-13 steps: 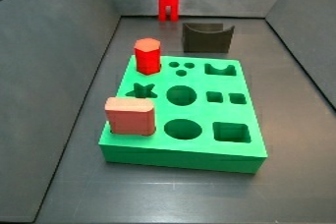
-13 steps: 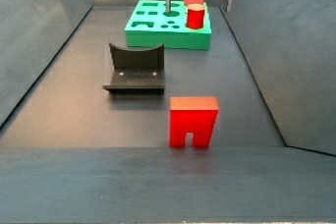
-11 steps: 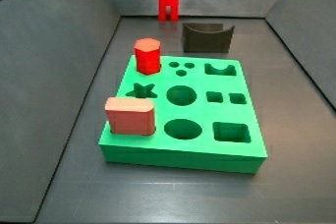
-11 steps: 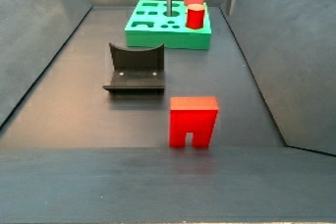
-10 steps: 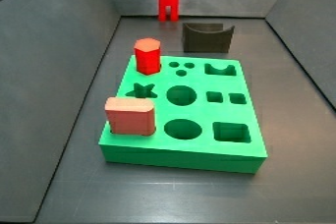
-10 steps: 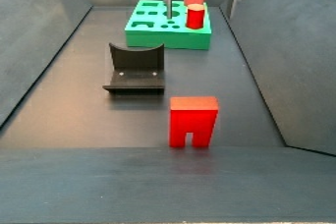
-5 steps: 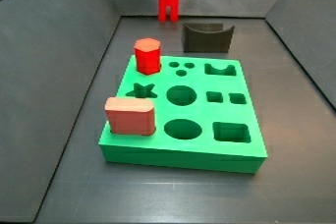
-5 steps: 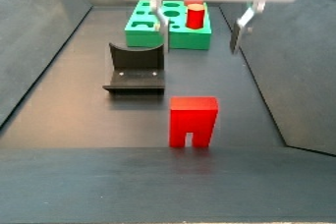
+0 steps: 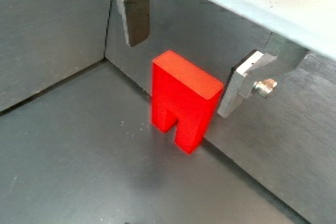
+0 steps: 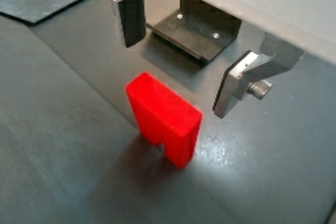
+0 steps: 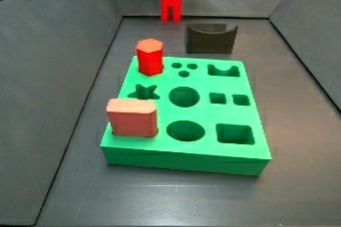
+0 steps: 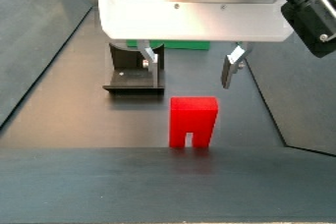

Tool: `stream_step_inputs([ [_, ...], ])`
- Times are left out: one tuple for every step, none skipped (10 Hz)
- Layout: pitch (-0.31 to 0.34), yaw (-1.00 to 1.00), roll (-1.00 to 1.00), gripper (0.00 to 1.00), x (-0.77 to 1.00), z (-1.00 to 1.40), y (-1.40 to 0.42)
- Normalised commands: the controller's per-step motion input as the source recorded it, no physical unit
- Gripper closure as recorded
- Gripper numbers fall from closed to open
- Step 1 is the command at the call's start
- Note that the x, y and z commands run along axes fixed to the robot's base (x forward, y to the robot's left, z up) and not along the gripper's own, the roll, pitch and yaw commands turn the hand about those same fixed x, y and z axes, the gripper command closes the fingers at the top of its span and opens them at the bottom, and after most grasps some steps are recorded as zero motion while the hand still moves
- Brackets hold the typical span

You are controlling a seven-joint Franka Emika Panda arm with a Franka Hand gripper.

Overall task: Pick up the double-square object. Move up. Move to above the board. Insert the double-square object.
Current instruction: Pick up the double-square object.

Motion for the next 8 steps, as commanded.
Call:
stream_step_inputs([
  [-0.164,0.10,0.15,0.00,-0.07,-0.53,0.00],
  [-0.247,0.15,0.17,0.00,-0.10,-0.63,0.10],
  [-0.260,0.17,0.14,0.00,-0.08,-0.63,0.12],
  [-0.260,0.16,0.11,0.00,-0.03,-0.66,0.19],
  [-0.267,0.15,0.09,0.00,-0.04,-0.65,0.25],
  [-0.281,0.15,0.06,0.00,-0.12,-0.65,0.32],
  [0.000,0.00,0.06,0.00,0.00,0.00,0.00],
  [0.000,0.00,0.00,0.00,0.00,0.00,0.03],
])
